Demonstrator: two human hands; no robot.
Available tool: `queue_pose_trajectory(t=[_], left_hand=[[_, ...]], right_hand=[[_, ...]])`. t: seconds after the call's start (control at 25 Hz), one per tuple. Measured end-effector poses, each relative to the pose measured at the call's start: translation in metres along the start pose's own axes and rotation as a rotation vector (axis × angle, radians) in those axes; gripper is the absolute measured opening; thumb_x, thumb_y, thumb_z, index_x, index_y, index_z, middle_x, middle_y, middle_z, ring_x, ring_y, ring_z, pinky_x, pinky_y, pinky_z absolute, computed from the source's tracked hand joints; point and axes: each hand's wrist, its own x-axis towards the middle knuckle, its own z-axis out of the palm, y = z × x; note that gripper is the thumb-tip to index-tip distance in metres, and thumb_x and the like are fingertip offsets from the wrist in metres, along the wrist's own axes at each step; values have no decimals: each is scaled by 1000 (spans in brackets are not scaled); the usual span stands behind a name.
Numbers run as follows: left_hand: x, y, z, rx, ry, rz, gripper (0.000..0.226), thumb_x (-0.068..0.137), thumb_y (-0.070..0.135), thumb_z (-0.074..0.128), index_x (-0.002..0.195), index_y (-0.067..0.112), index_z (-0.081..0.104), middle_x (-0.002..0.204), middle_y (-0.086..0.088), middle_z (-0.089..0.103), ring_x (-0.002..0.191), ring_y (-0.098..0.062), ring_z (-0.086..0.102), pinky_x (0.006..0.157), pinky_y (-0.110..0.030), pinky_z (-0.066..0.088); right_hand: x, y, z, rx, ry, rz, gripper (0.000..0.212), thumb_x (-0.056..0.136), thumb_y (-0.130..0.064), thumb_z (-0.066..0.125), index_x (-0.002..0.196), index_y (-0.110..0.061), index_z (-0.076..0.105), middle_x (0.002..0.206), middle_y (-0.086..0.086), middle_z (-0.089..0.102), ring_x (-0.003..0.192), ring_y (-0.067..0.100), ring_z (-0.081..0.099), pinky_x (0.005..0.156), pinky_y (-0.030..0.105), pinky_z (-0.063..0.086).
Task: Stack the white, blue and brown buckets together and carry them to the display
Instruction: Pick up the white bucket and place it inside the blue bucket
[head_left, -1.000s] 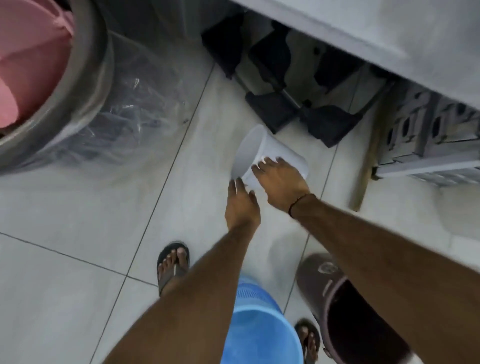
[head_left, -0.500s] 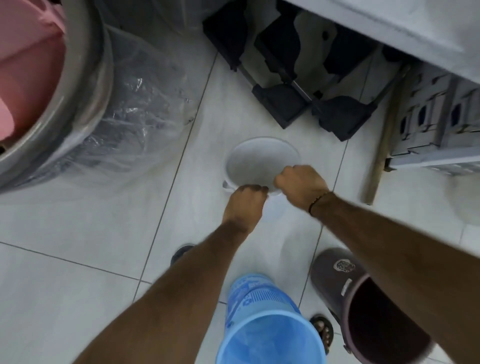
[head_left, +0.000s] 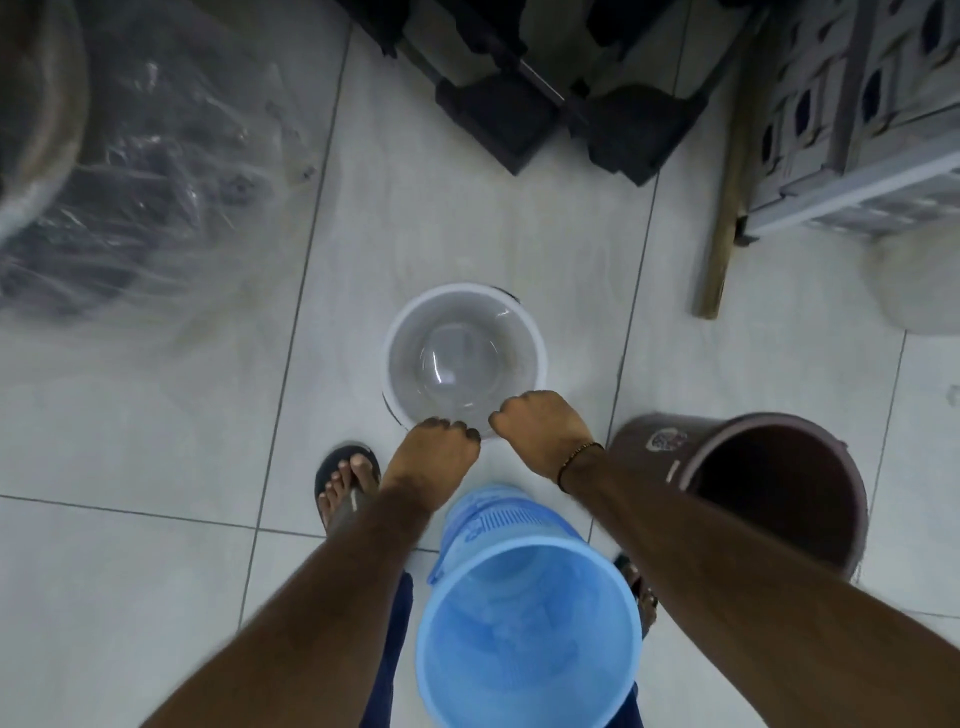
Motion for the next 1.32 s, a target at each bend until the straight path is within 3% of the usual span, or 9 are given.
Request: queue_pose_trajectory(t=[0.08,0.2,0.32,0.48,0.6,0.8,0.96,1.12,1.32], left_hand=[[-2,0,18,67,75,13,31,97,13,50,127,5,55,125,-15,62,114,-32,58,100,-43,46],[-4,-9,28,137,98,37,36,100,19,50,130,2,52,126,-17,63,116,-34,57,106,-45,43],[-7,-17,27,207,57,75,26,99,18,54,122,4,59,114,-13,69,105,-29,64,101,-40,48],[-7,-25,-11,206,101,127,13,91,21,69,93,9,72,83,-9,76,77,-27,71,77,-34,57],[-28,-9,-57,256,135,135,17,98,22,58,98,9,69,90,-10,74,84,-29,68,84,-36,55],[-119,71,-152,169,189,4,14,87,26,74,87,12,70,80,-7,73,75,-26,67,75,-34,55],[-221,151,-207,38,268,-94,5,88,15,68,89,11,66,85,-9,69,79,-29,63,82,-40,54],[-282,211,-193,-5,291,-175,8,85,11,73,87,10,65,79,-9,66,75,-29,61,80,-40,55],[-304,258,-105,-103,132,-222,25,72,12,85,93,10,71,85,-6,72,81,-23,67,85,-36,58]], right_hand=[[-3,-1,9,-6,37,-14,22,91,-1,56,107,-13,65,101,8,71,92,31,69,76,37,54],[-1,2,19,-71,50,-49,24,90,1,55,108,-11,65,104,9,72,96,30,67,85,37,52],[0,5,25,-146,-5,-74,24,91,4,55,103,-11,68,104,9,72,97,31,67,86,37,52],[-19,21,9,-103,47,-49,25,90,5,52,103,-9,68,103,11,69,96,35,68,79,37,53],[-64,29,-21,-44,106,-21,26,90,4,51,106,-9,66,107,13,68,98,35,67,79,38,52],[-187,14,-84,37,143,-12,24,88,1,53,105,-10,66,106,13,68,96,36,67,75,38,52],[-303,-16,-127,-16,109,-73,25,86,1,55,101,-14,66,101,9,69,93,33,68,71,37,52],[-360,-53,-115,-157,66,-184,25,84,5,57,96,-13,69,96,8,72,91,32,68,72,36,53],[-359,-89,-35,-181,-27,-239,22,85,2,57,97,-13,69,97,8,72,90,32,67,74,37,52]])
